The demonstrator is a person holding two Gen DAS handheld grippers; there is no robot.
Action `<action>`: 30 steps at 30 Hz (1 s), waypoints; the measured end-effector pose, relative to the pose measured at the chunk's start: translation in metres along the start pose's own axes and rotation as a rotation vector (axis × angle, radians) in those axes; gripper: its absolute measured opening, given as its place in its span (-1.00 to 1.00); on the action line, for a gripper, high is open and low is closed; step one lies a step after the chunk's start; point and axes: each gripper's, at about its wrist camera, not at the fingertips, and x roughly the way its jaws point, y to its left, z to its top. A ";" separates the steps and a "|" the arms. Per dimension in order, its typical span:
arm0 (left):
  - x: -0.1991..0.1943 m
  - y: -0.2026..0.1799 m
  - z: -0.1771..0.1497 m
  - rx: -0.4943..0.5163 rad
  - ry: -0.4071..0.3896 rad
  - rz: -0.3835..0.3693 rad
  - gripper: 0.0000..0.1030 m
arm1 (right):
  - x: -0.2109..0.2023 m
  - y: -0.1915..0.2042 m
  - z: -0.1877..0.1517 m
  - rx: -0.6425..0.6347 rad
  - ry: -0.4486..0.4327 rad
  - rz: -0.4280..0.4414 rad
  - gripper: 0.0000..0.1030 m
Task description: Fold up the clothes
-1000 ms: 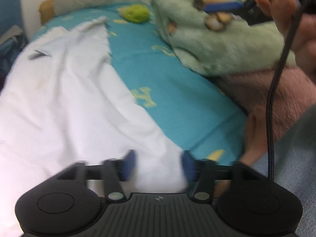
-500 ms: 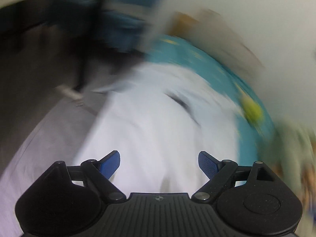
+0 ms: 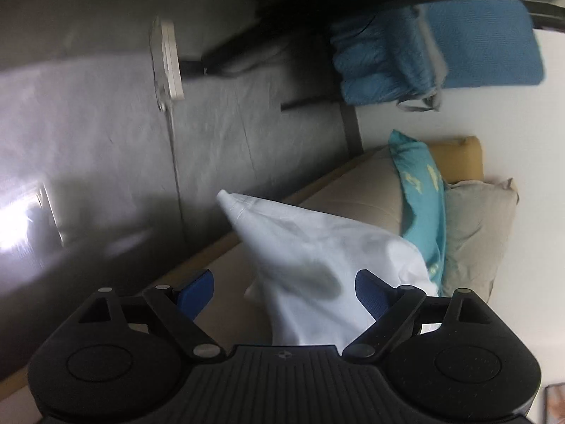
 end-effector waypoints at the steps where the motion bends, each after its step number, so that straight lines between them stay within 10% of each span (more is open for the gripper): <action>1: 0.008 0.001 0.004 0.001 -0.015 -0.001 0.51 | 0.008 0.000 0.002 0.006 0.014 -0.005 0.74; 4: 0.021 0.005 0.009 -0.038 -0.085 0.005 0.21 | 0.029 0.000 0.005 0.026 0.061 0.004 0.74; 9: 0.010 -0.011 0.012 0.052 -0.219 0.038 -0.98 | 0.037 -0.001 0.003 0.030 0.094 0.015 0.74; 19: -0.066 -0.187 -0.078 0.820 -0.463 0.030 -0.98 | 0.001 -0.011 0.002 0.040 0.022 0.033 0.74; 25: -0.047 -0.275 -0.220 1.333 -0.353 -0.019 -0.98 | -0.016 -0.024 0.004 0.038 -0.038 0.004 0.74; 30: 0.007 -0.273 -0.316 1.458 -0.218 0.009 -0.92 | -0.022 -0.041 0.008 0.078 -0.078 -0.012 0.74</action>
